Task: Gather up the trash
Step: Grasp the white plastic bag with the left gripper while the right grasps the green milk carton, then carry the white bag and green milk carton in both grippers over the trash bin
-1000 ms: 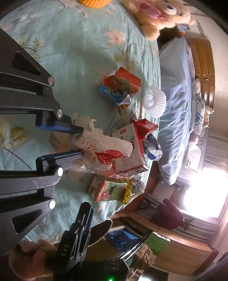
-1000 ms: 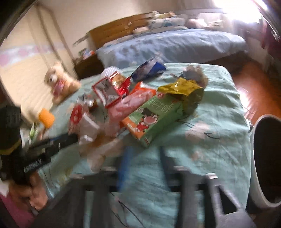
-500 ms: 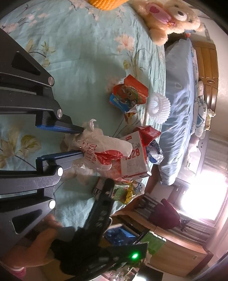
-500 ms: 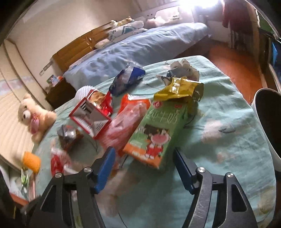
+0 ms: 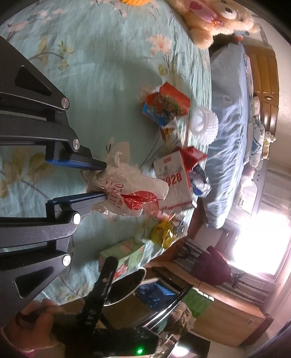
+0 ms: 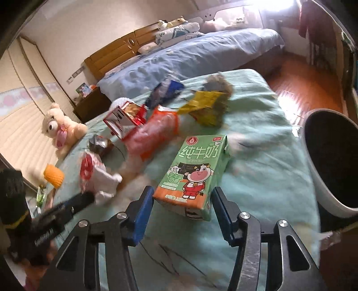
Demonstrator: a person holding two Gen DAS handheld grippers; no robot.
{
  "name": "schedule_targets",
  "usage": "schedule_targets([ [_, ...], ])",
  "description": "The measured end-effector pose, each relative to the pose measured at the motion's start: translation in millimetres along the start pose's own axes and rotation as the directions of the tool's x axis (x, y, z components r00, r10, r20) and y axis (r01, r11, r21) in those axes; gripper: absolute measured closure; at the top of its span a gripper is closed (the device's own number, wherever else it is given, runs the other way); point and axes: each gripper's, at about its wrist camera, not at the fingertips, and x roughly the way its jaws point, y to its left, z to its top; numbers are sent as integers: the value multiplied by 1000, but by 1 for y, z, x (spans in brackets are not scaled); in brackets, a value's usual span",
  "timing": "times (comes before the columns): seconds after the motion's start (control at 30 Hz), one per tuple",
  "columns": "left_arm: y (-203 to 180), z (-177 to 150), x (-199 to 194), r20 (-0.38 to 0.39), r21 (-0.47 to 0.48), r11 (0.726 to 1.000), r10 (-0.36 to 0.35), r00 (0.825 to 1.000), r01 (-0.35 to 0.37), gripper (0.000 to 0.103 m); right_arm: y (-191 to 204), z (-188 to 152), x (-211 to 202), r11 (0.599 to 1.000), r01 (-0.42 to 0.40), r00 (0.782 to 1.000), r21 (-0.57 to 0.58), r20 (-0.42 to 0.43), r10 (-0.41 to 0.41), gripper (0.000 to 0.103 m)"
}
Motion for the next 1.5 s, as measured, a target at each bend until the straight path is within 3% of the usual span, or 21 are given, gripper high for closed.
schedule_targets([
  [0.17, -15, -3, 3, -12, 29, 1000, -9, 1000, 9, 84, -6, -8, 0, 998, 66, 997, -21, -32, -66, 43],
  [0.23, -18, -3, 4, -18, 32, 999, -7, 1000, 8, 84, -5, -5, 2, 998, 55, 998, -1, -27, -55, 25],
  [0.37, -23, -3, 2, -18, 43, 999, -1, 1000, 1, 84, -8, 3, 9, 997, 56, 998, 52, -4, -56, 21],
  [0.47, -29, -3, 2, -20, 56, 998, 3, 1000, -2, 84, -15, 5, 17, 993, 97, 995, 63, 3, -97, 28],
  [0.5, -31, -4, 1, -21, 59, 998, 3, 1000, -2, 84, -17, 5, 15, 992, 112, 994, 58, 14, -113, 43],
  [0.63, -40, -3, 3, -29, 80, 997, -4, 1000, 7, 84, -31, 4, 3, 995, 64, 997, 76, 28, -66, 54],
  [0.87, -67, 0, 17, -52, 124, 992, -30, 998, 36, 84, -57, -3, -31, 993, 55, 994, 103, 91, -65, 54],
  [1.5, -144, 19, 69, -100, 249, 963, -86, 991, 108, 84, -139, -8, -79, 967, 74, 981, 244, 157, -115, 54],
])
